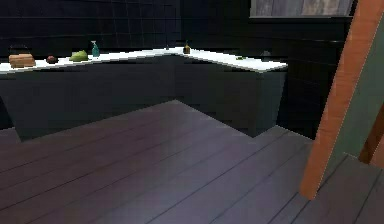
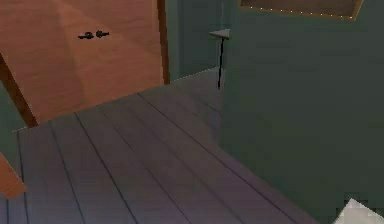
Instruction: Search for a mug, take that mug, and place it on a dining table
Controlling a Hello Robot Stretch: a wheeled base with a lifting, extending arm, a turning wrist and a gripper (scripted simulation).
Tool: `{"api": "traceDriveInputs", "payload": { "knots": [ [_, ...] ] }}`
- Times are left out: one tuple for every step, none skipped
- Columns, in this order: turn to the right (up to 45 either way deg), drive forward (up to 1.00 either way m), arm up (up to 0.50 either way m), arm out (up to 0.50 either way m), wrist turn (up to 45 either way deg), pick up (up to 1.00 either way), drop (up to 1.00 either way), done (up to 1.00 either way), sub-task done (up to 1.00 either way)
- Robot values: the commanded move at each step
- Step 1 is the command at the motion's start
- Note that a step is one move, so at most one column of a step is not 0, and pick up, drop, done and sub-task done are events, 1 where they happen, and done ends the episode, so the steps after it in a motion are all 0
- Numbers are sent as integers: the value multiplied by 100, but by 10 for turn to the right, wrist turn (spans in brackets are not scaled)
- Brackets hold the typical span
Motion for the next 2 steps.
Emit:
{"api": "traceDriveInputs", "payload": {
  "knots": [
    [-120, 0, 0, 0, 0, 0, 0, 0, 0],
    [0, 75, 0, 0, 0, 0, 0, 0, 0]
  ]
}}
